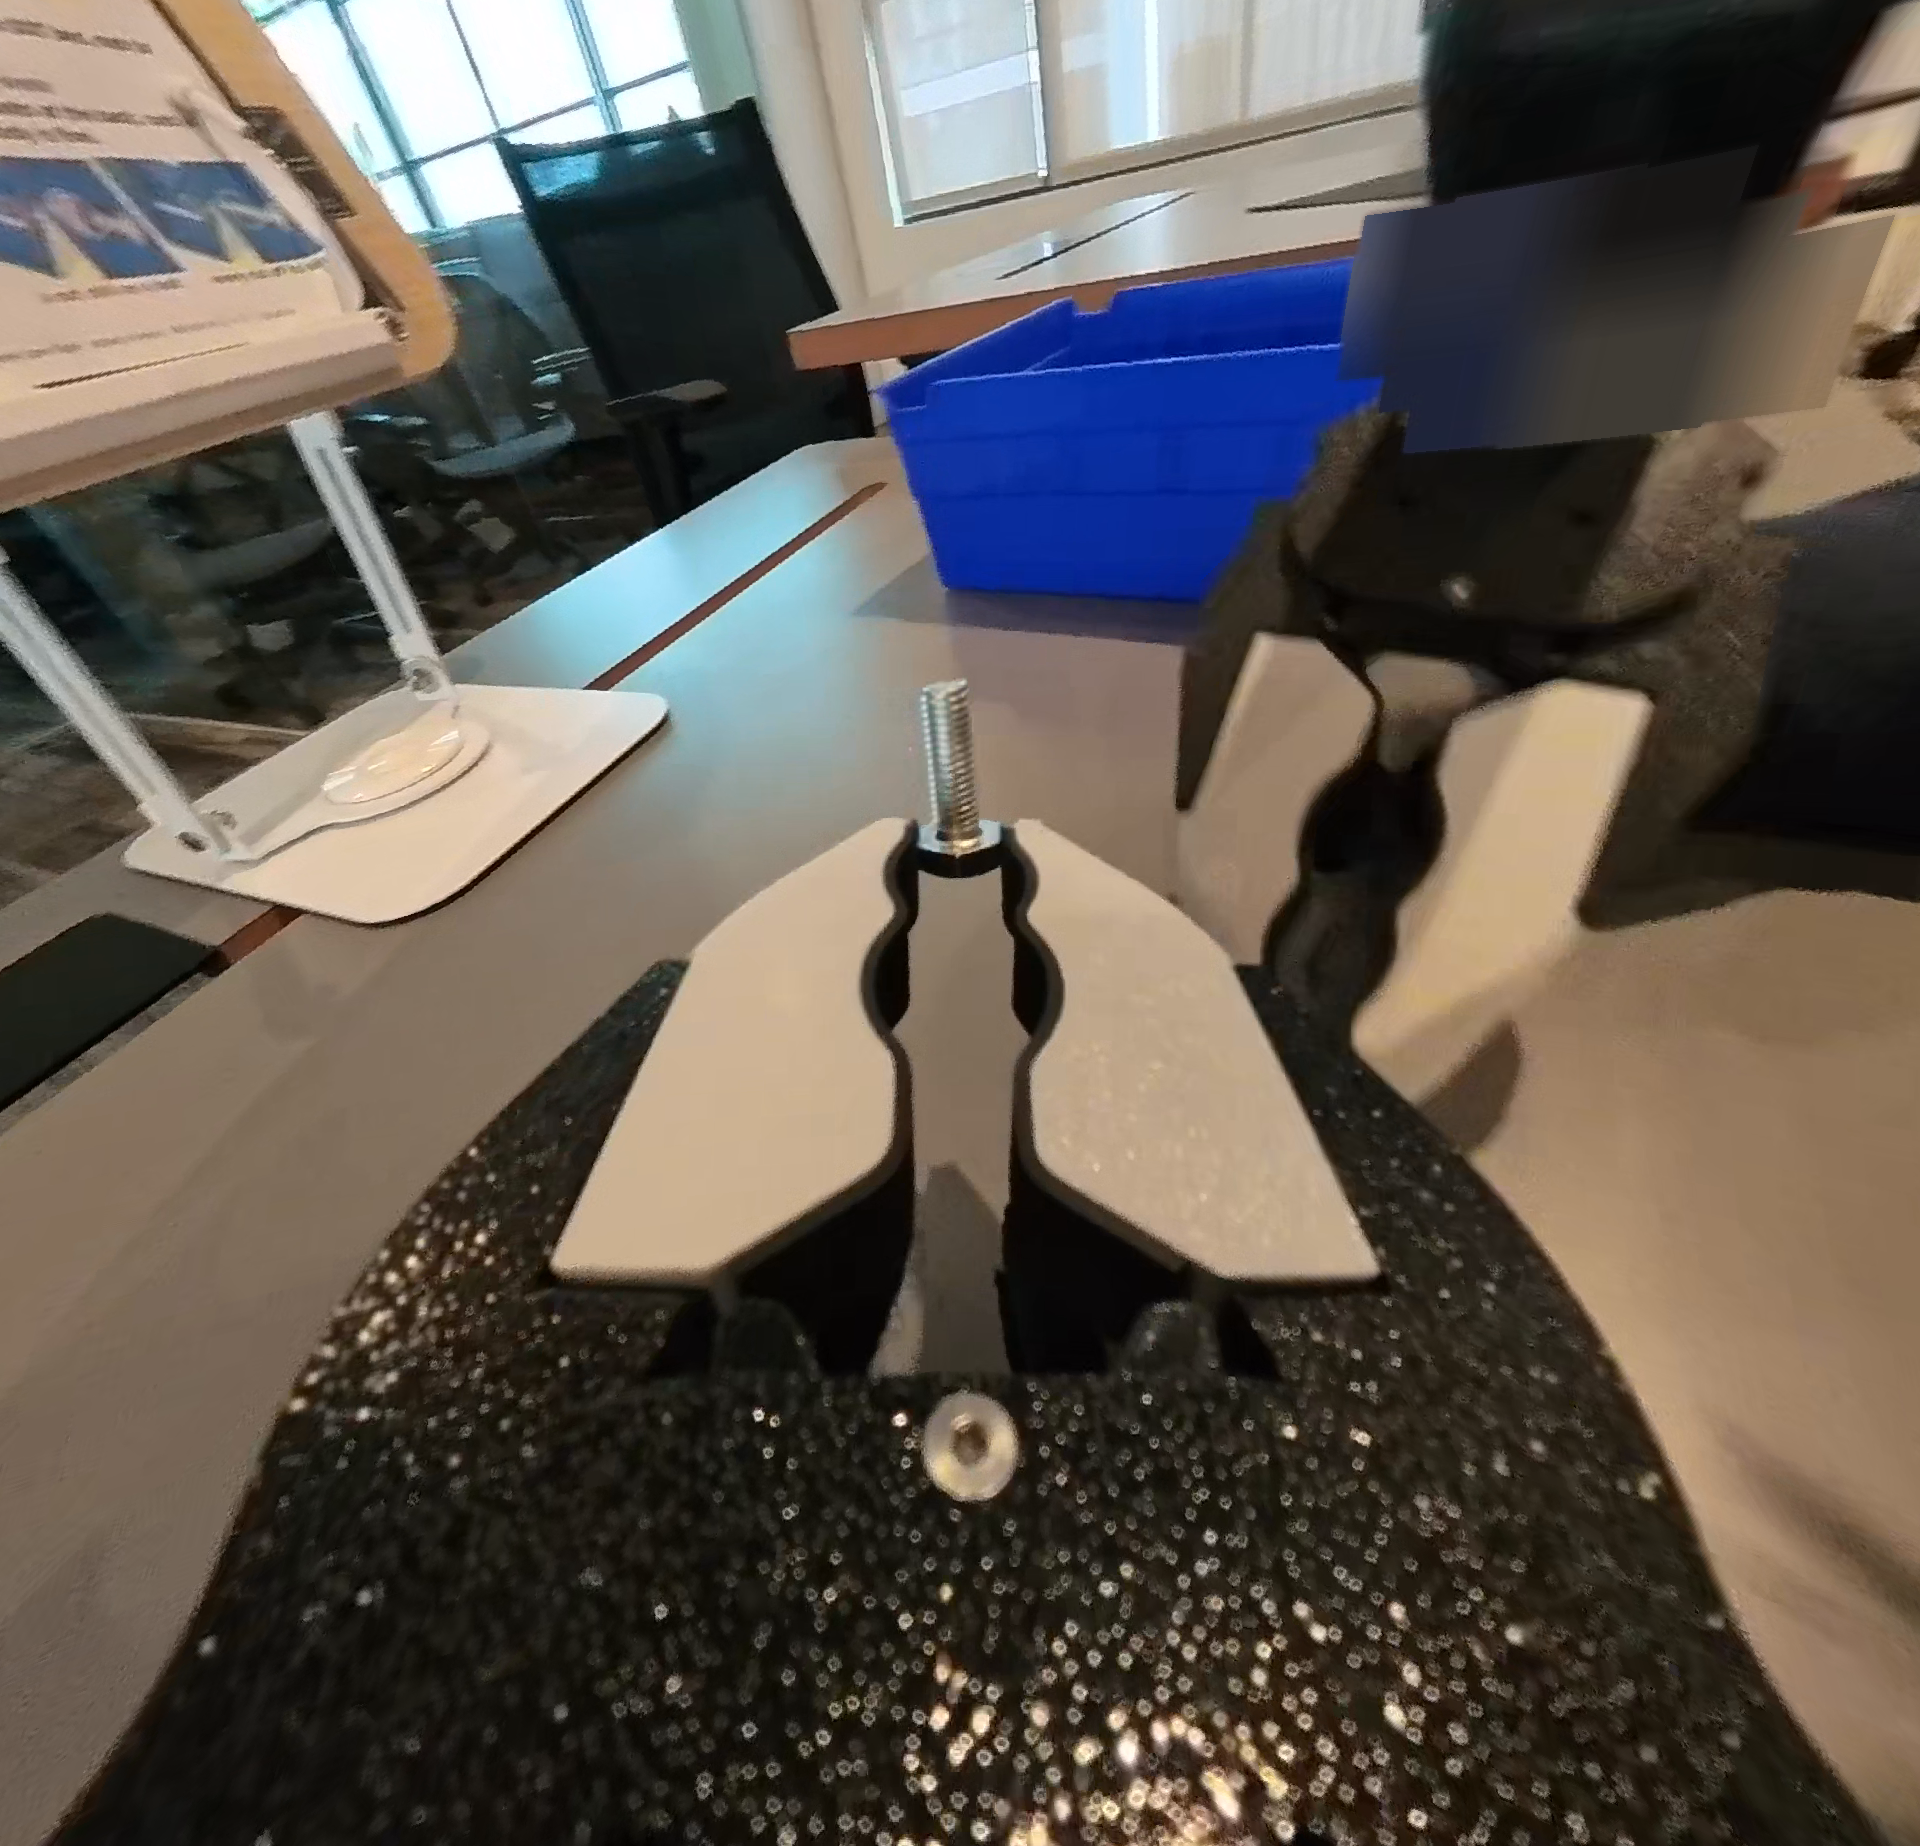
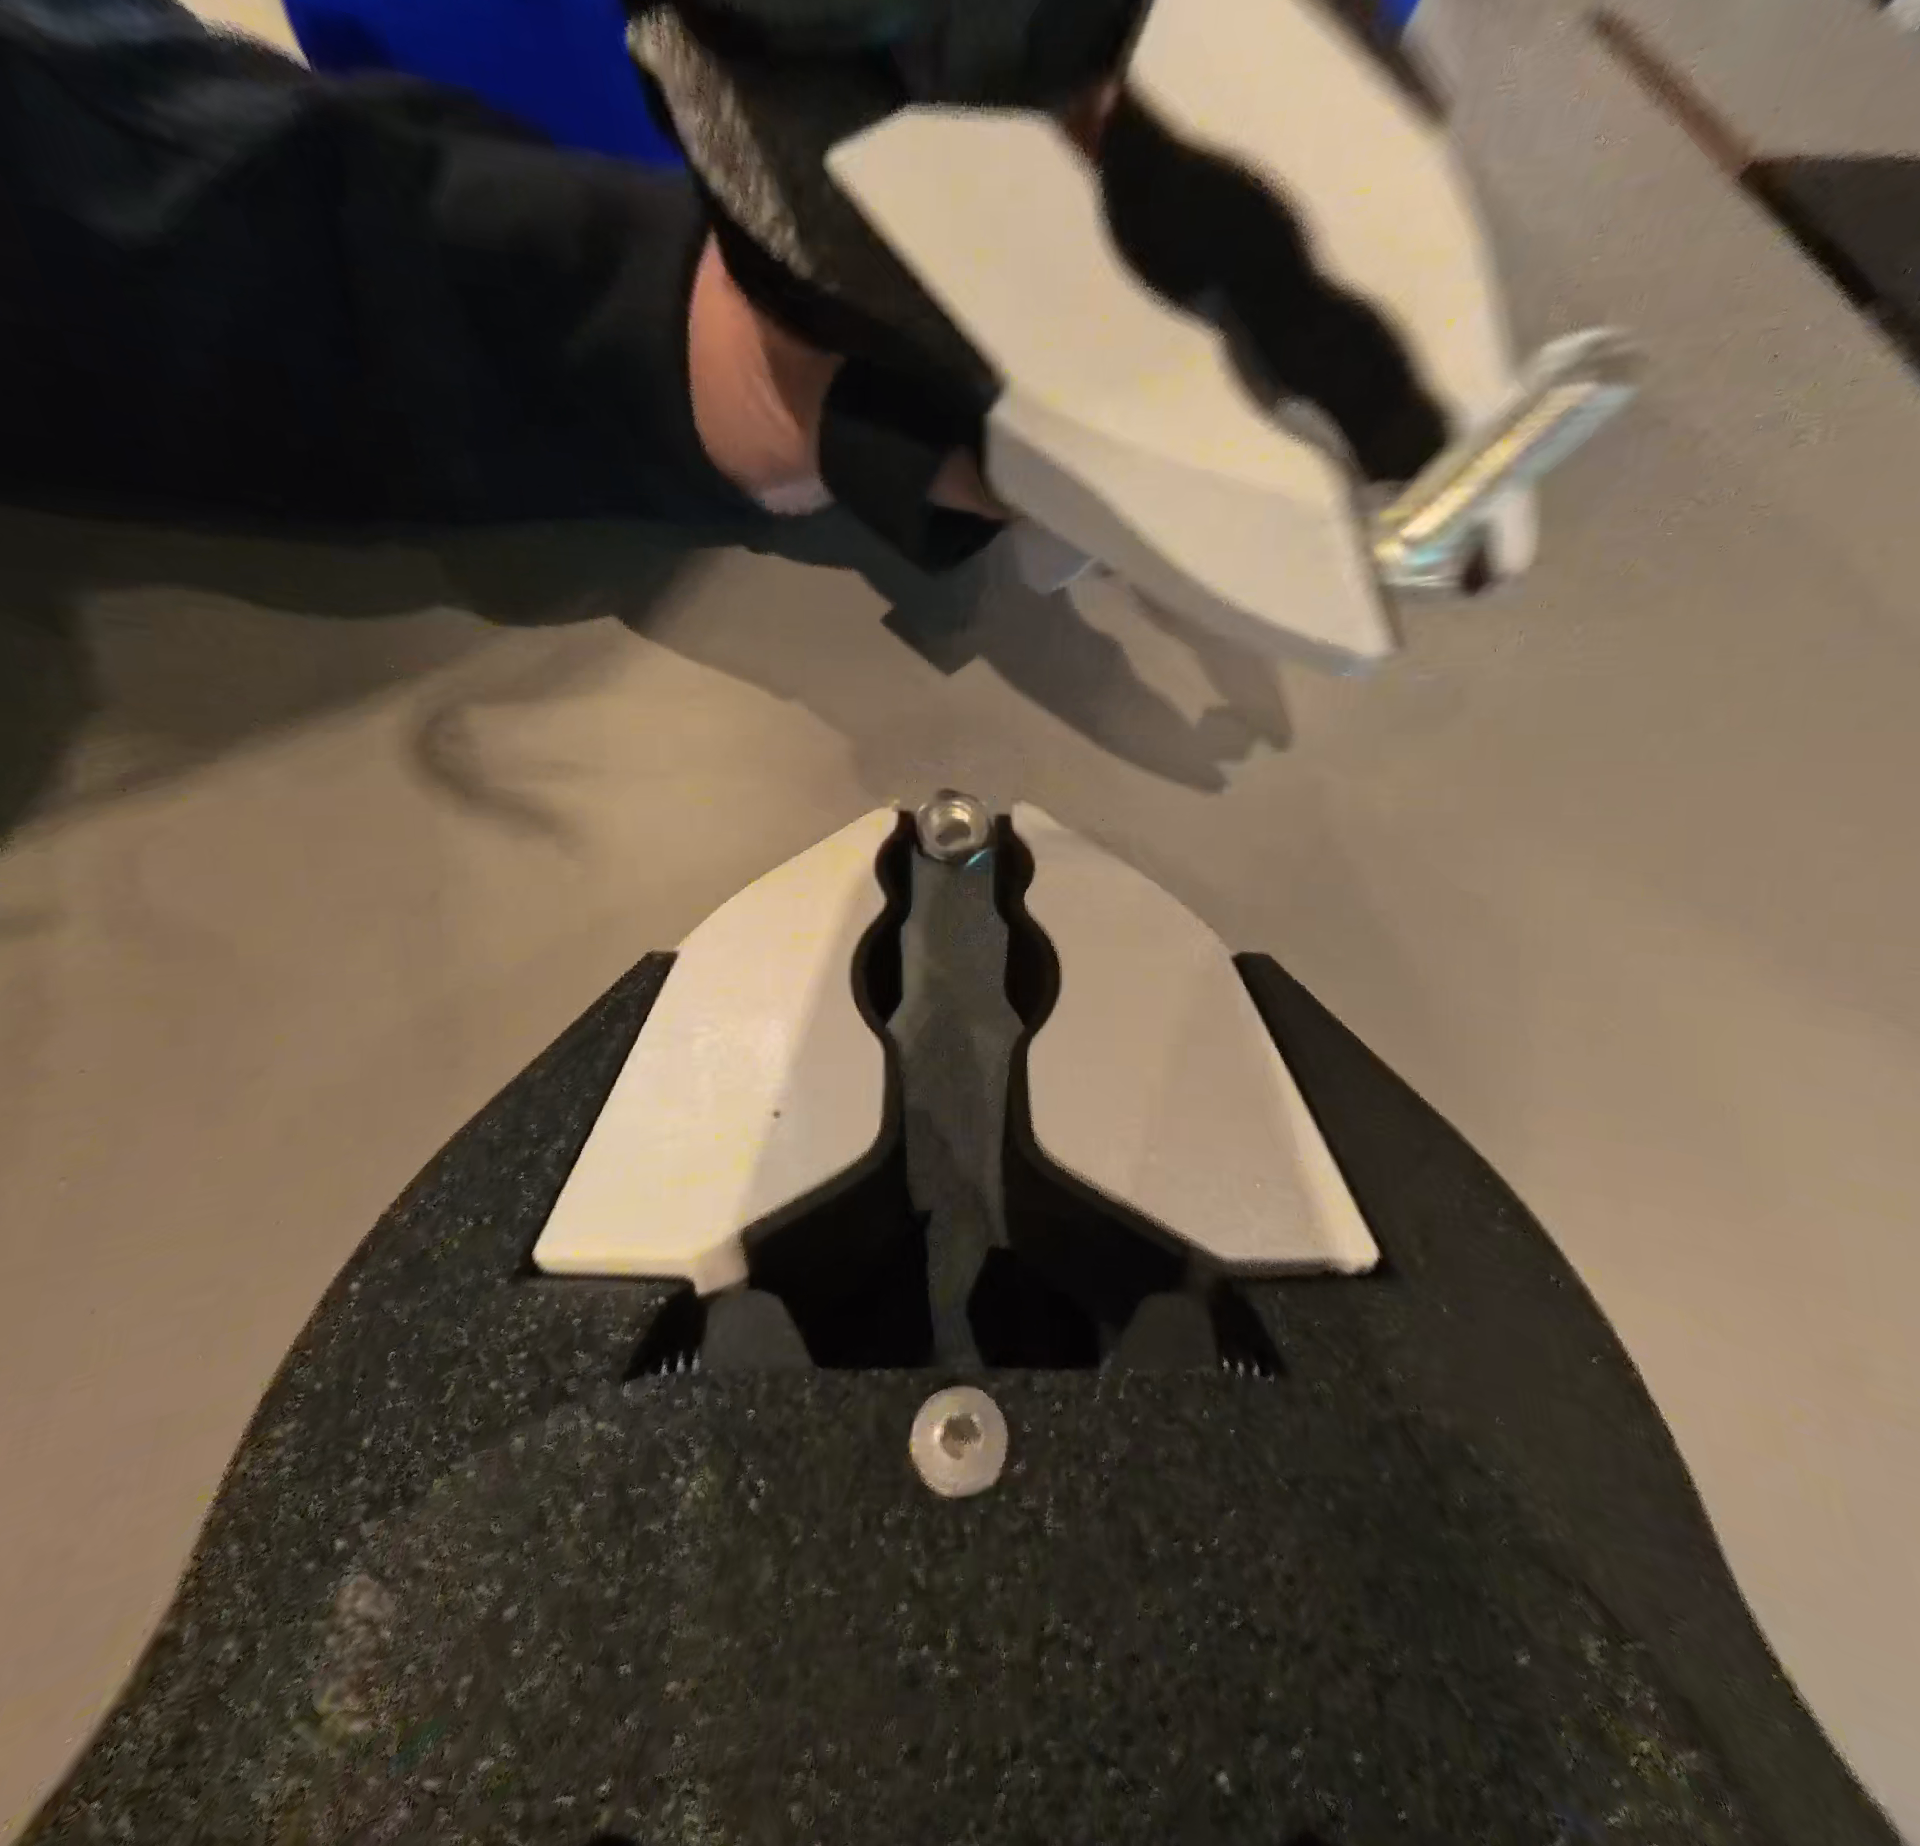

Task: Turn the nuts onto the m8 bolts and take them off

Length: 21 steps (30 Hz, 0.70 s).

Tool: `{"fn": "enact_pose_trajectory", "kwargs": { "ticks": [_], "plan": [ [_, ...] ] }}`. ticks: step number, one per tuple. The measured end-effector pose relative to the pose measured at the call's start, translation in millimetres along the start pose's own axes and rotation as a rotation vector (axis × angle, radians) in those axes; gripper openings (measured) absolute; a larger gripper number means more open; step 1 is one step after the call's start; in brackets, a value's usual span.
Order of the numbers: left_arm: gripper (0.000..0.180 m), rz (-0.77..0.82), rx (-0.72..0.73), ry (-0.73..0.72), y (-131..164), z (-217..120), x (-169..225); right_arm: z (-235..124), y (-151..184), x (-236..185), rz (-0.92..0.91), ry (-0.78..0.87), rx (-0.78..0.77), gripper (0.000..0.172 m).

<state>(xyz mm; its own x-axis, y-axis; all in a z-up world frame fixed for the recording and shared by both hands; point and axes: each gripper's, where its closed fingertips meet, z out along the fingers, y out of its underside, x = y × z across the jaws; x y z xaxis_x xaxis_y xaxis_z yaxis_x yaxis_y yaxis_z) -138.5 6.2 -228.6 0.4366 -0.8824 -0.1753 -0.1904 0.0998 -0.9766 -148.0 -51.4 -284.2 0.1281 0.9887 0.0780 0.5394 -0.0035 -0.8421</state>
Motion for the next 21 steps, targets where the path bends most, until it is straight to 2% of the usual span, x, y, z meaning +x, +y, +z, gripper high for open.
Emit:
{"fn": "enact_pose_trajectory", "kwargs": {
  "ticks": [2, 6, 8, 16, 21],
  "plan": [
    [0.014, 0.003, 0.002, 0.043, -0.5, 1.2, 6.9, -21.5, -11.9, 8.1, 0.01, 0.02, 0.123, 0.014],
    [0.014, 0.012, -0.005, 0.15, -0.8, 4.3, 24.6, -71.5, -52.9, 17.4, 0.036, 0.044, 0.464, 0.014],
    [0.014, 0.021, -0.009, 0.213, -0.8, 5.6, 35.6, -86.7, -62.6, 18.7, 0.067, 0.029, 0.566, 0.014],
    [0.014, 0.143, -0.115, 0.3, 14.3, 12.0, 59.2, -68.6, -40.7, 14.5, 0.038, 0.012, 0.367, 0.014],
    [0.014, 0.145, -0.109, 0.322, 13.7, 11.0, 62.2, -64.3, -31.1, 14.7, 0.011, 0.025, 0.296, 0.014]
  ]
}}
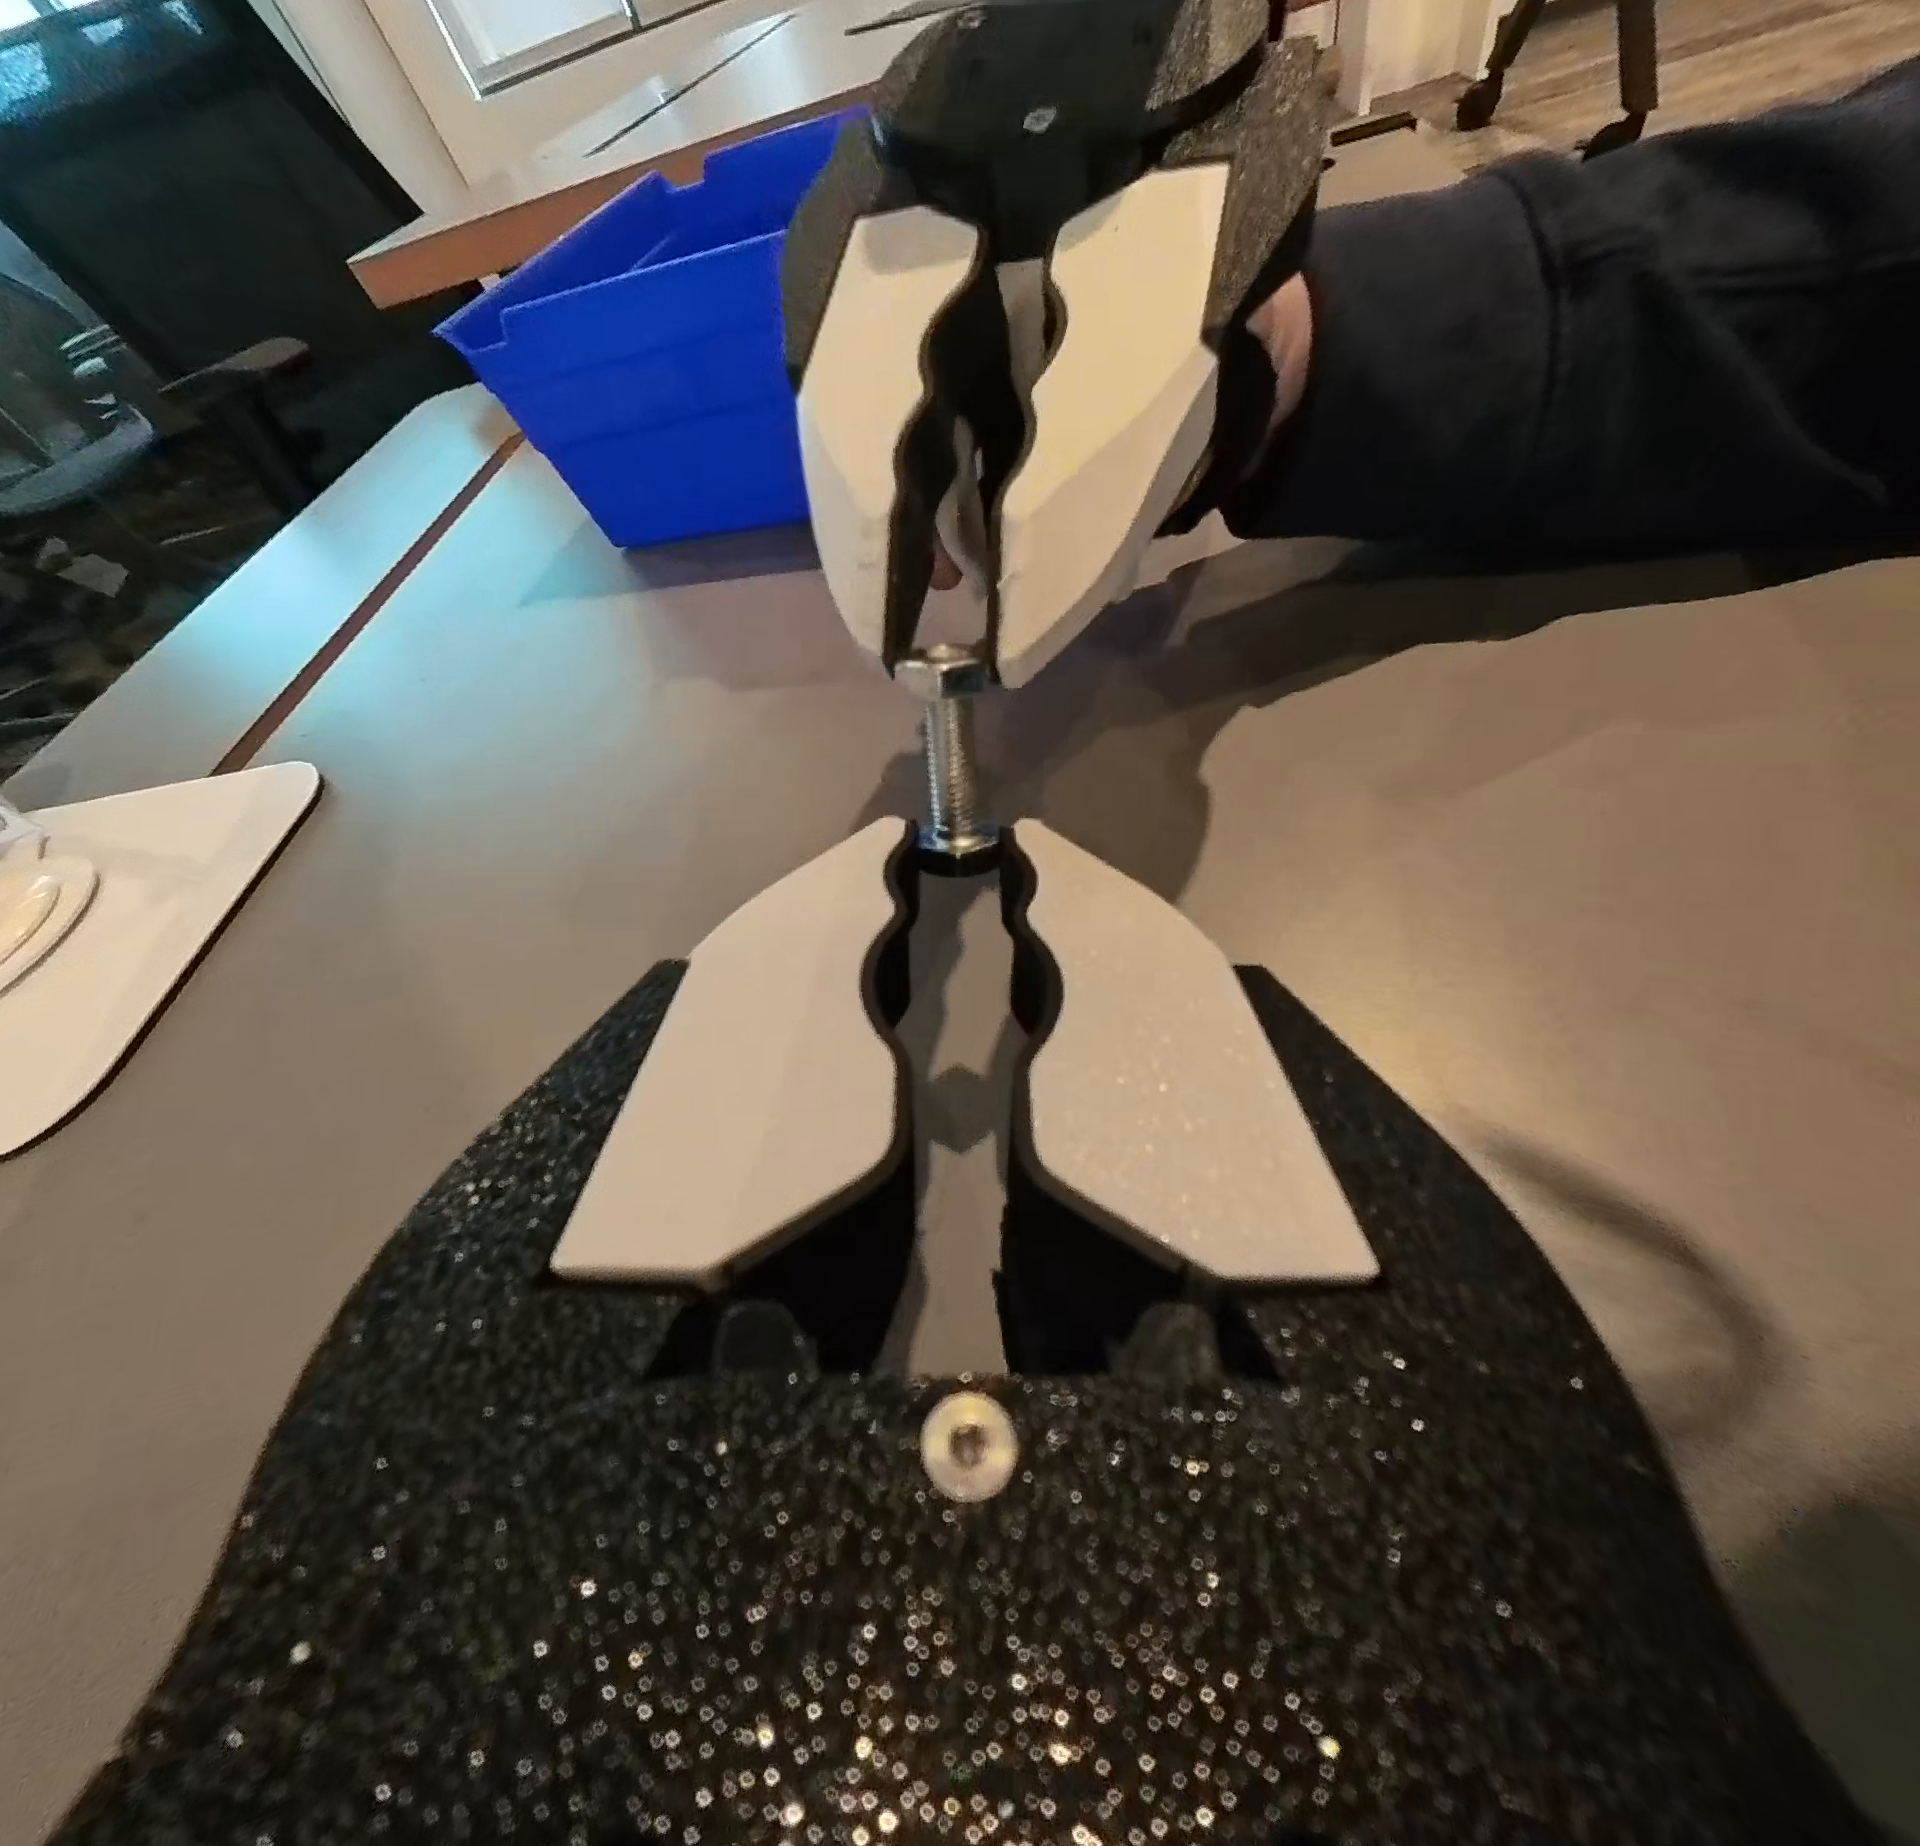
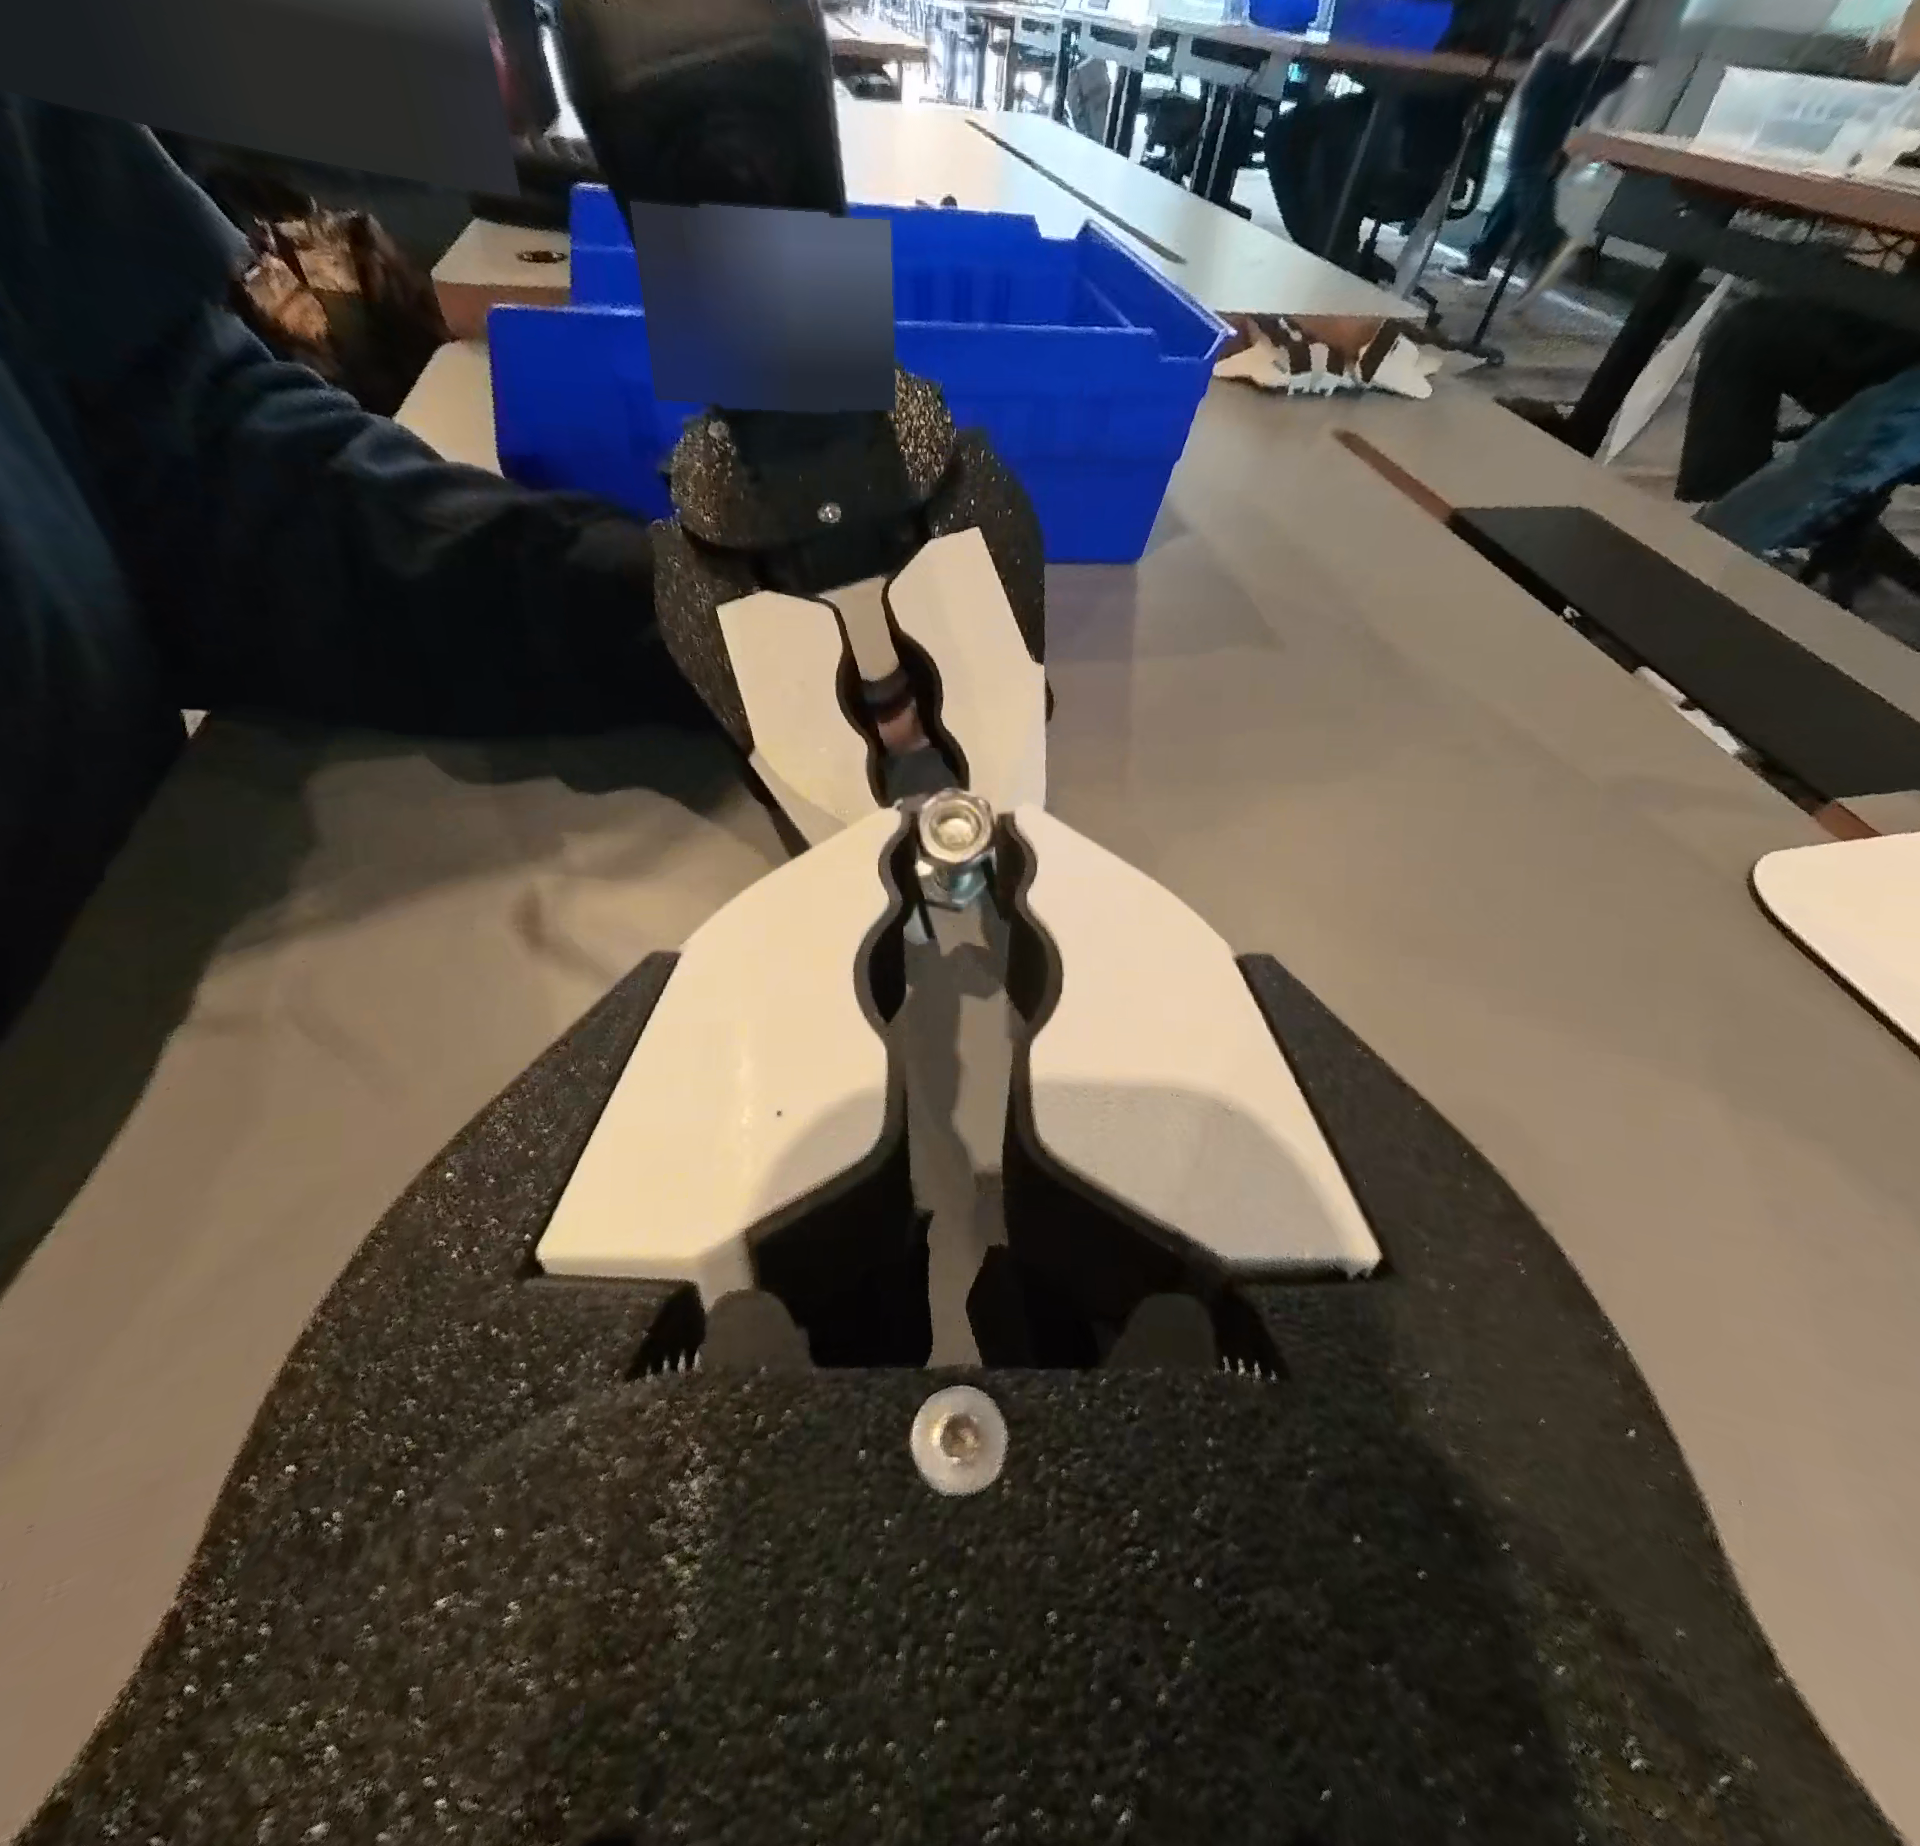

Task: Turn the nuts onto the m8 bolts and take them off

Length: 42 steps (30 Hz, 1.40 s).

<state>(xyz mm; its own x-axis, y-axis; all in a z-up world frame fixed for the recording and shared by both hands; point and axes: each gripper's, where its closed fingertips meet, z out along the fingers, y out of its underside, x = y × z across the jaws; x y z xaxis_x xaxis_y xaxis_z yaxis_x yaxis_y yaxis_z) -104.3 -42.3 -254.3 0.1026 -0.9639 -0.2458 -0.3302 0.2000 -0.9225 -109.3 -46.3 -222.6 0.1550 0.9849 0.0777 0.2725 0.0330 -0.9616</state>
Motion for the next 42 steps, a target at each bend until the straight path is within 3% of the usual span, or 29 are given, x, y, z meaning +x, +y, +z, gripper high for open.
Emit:
{"fn": "enact_pose_trajectory", "kwargs": {
  "ticks": [13, 26, 32, 42],
  "plan": [
    [0.014, 0.016, 0.001, 0.029, 0.0, 0.2, 4.6, -0.5, 1.9, -5.6, 0.02, -0.059, 0.016, 0.014],
    [0.014, -0.037, -0.036, -0.263, 2.8, -7.4, -33.2, 15.3, -9.3, 29.1, 0.215, 0.248, 0.113, 0.014],
    [0.014, -0.083, -0.025, -0.277, 4.0, -9.6, -37.6, 18.8, -11.1, 32.8, 0.255, 0.334, 0.161, 0.014],
    [0.014, -0.086, -0.02, -0.268, 3.5, -9.6, -36.8, 22.9, -6.4, 32.2, 0.238, 0.327, 0.143, 0.015]
  ]
}}
